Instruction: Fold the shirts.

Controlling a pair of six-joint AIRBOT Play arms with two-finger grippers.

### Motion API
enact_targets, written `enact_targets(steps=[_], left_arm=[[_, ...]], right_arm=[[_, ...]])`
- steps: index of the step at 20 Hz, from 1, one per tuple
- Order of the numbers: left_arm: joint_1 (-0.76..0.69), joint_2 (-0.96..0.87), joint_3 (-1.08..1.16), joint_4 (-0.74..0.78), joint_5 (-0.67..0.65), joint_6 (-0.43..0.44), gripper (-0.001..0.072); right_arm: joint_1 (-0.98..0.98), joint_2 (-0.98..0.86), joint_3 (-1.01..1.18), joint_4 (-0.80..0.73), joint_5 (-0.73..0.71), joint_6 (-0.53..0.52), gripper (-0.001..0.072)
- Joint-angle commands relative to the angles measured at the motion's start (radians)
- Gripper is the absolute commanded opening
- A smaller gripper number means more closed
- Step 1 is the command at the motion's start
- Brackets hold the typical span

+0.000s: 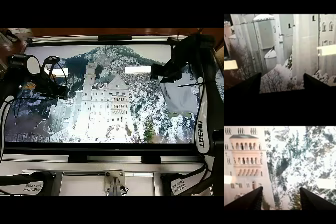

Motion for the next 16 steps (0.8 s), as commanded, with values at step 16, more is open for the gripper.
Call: enact_targets(steps=[16], left_arm=[[-0.008,-0.029,0.006,0.021,0.01,-0.022,0.0613]], right_arm=[[0.018,-0.023,-0.002,0.018,-0.054,0.002,0.0575]])
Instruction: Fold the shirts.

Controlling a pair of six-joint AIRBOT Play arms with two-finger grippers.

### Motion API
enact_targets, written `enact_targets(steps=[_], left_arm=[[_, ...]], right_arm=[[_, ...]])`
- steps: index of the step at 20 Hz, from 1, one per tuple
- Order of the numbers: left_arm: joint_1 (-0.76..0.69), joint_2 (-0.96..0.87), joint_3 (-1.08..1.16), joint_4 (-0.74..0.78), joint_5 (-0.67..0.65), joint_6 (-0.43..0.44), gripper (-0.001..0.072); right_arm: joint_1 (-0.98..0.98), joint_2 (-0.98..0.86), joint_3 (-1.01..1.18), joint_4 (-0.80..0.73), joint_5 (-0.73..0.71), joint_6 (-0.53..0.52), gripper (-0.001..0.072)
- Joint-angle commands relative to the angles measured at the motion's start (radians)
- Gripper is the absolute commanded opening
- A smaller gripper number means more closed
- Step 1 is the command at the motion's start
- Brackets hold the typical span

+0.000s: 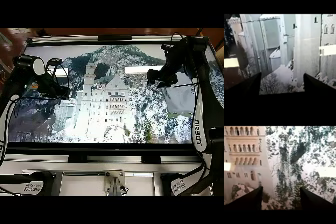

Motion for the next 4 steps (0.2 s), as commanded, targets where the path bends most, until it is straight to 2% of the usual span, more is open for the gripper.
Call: enact_targets(steps=[1,4], left_arm=[[0.0,0.0,0.001,0.0,0.0,0.0,0.0613],[0.0,0.0,0.001,0.0,0.0,0.0,0.0613]], right_arm=[[0.001,0.0,0.0,0.0,0.0,0.0,0.0574],[0.001,0.0,0.0,0.0,0.0,0.0,0.0575]])
